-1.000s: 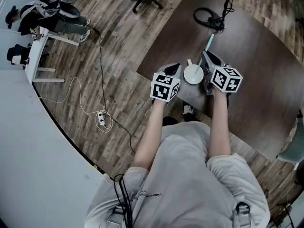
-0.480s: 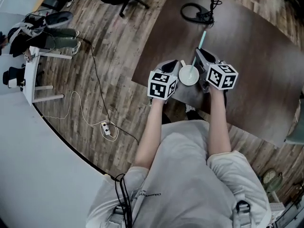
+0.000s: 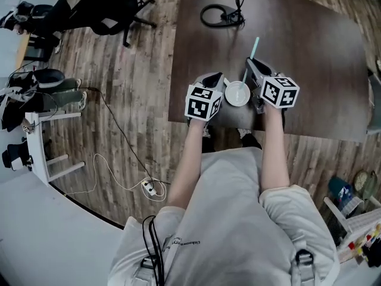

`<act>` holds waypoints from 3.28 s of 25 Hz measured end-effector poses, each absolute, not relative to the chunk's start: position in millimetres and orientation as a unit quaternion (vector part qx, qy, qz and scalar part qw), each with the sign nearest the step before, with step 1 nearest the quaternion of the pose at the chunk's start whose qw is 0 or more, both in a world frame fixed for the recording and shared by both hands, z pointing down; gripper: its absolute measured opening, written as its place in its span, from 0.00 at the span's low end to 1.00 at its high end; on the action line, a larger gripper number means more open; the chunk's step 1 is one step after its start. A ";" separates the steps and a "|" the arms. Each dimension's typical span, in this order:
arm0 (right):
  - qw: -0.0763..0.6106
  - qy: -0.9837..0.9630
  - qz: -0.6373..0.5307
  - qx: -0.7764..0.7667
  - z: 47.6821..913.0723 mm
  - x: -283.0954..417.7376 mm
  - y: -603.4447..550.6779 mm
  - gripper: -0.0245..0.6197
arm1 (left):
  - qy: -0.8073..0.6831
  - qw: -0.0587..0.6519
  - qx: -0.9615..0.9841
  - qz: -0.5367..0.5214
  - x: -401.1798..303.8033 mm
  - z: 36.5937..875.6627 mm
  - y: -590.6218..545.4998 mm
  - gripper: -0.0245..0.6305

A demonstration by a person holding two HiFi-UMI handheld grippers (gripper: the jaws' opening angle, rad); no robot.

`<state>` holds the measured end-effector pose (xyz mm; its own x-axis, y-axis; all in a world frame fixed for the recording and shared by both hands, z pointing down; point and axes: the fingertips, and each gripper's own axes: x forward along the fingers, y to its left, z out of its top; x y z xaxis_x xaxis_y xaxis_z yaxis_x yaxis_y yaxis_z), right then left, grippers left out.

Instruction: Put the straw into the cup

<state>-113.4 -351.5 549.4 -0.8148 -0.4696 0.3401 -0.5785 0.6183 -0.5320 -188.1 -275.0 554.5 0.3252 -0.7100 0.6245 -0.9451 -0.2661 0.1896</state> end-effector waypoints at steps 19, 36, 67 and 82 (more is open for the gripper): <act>0.047 -0.851 0.206 0.480 533.2 -97.6 -292.4 0.11 | -0.399 0.224 0.862 0.218 -170.4 542.7 -252.6 0.04; 0.013 -0.834 0.183 0.521 550.0 -96.9 -263.1 0.11 | -0.348 0.181 0.889 0.235 -171.5 533.9 -230.6 0.04; 0.046 -0.804 0.222 0.550 594.2 -101.1 -247.5 0.12 | -0.335 0.177 0.889 0.257 -181.6 545.4 -211.3 0.04; 0.067 -0.806 0.224 0.544 594.4 -108.6 -248.0 0.23 | -0.342 0.177 0.889 0.249 -185.8 540.5 -209.7 0.04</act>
